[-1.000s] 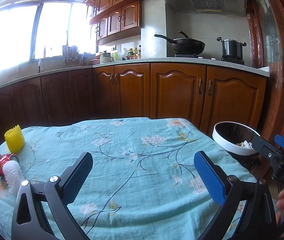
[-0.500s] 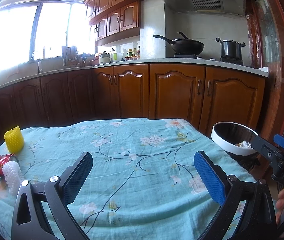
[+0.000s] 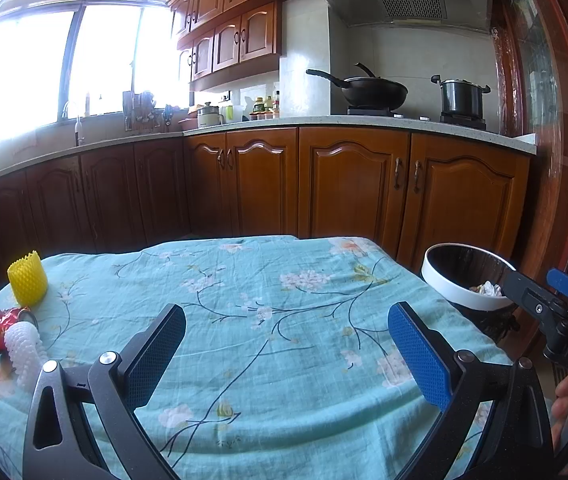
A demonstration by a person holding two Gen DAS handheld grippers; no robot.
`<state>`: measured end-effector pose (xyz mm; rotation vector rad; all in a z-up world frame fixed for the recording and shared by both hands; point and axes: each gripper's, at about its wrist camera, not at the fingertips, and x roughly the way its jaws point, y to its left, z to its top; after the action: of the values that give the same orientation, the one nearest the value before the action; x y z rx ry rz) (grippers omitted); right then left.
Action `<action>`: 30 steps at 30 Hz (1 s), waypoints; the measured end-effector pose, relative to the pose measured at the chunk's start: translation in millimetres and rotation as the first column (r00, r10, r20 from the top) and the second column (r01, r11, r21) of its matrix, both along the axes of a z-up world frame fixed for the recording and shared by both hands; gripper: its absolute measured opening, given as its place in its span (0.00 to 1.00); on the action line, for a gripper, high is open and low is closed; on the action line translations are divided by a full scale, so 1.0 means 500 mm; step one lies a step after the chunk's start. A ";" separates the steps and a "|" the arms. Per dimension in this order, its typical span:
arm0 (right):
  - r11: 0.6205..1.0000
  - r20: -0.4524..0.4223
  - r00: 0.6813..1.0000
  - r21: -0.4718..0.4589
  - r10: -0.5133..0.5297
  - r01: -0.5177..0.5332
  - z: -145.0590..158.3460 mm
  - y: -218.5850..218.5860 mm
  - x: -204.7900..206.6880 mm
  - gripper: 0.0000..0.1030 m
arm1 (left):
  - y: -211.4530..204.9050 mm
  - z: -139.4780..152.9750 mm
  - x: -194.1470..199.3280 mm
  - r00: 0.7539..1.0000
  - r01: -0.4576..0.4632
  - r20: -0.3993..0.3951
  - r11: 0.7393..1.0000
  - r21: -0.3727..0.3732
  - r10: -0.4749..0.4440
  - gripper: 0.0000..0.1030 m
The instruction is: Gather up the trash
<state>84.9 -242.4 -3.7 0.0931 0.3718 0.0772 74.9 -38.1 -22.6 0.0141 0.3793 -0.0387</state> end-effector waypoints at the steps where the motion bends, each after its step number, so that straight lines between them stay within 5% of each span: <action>1: 1.000 0.000 1.000 0.001 0.000 0.000 -0.001 0.000 0.000 1.00 | 0.000 0.000 0.000 1.000 0.001 0.000 1.000 0.000 -0.001 0.99; 30: 1.000 -0.009 1.000 0.001 0.014 -0.014 0.006 0.020 0.005 1.00 | 0.015 0.003 0.007 1.000 0.009 -0.005 1.000 -0.012 -0.009 0.99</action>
<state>87.2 -232.3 -0.5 0.0920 0.3818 0.0913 78.5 -30.5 -21.1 0.0040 0.3841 -0.0496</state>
